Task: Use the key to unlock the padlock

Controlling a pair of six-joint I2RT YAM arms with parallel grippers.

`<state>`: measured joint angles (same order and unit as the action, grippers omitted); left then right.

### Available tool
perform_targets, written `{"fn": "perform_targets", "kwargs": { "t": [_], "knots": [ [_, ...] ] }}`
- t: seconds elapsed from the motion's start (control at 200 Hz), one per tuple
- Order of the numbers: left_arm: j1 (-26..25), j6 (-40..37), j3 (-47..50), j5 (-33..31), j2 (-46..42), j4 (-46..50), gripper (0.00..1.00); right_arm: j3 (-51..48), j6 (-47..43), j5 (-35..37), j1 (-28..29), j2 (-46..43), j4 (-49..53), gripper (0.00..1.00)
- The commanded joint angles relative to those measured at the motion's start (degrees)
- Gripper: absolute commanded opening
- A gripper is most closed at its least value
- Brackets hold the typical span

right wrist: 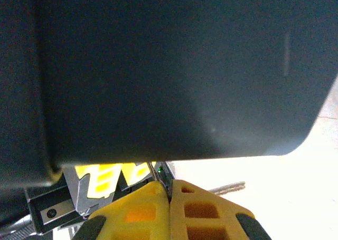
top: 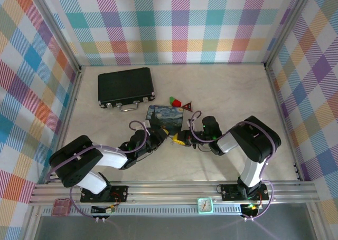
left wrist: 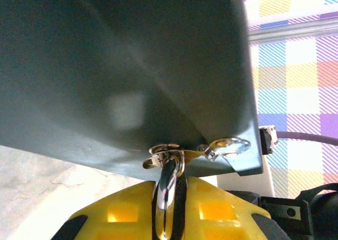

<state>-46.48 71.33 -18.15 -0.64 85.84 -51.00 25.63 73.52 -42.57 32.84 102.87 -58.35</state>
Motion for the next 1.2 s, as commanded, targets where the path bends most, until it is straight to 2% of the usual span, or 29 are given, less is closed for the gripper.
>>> {"fn": "perform_targets", "kwargs": {
  "t": [0.0, 0.18, 0.37, 0.675, 0.86, 1.195],
  "knots": [
    [-5.6, 0.5, -3.6, 11.8, 0.9, -10.5, 0.00, 2.7, 3.7, 9.8, 0.4, 1.8, -2.7, 0.00],
    [-7.3, 2.7, -4.2, 10.5, 6.0, -18.2, 0.00, 1.2, 5.0, 13.9, 2.6, 0.2, -3.1, 0.00],
    [-8.5, 1.9, -4.3, 8.5, 7.5, -22.9, 0.00, 0.2, 4.0, 16.4, 3.2, -1.9, -0.2, 0.00],
    [-11.0, 1.1, -5.9, 6.1, 8.0, -22.2, 0.00, 1.2, 2.1, 15.2, 3.1, -0.7, -1.4, 0.00],
    [-13.0, -0.4, -4.4, 2.4, 6.0, -19.3, 0.00, 1.6, 1.3, 15.3, 2.8, -1.7, -1.5, 0.00],
    [-16.2, -1.2, -7.6, 3.3, 6.7, -18.7, 0.00, 2.6, -0.4, 15.8, 3.5, -1.9, -2.9, 0.00]
  ]
}}
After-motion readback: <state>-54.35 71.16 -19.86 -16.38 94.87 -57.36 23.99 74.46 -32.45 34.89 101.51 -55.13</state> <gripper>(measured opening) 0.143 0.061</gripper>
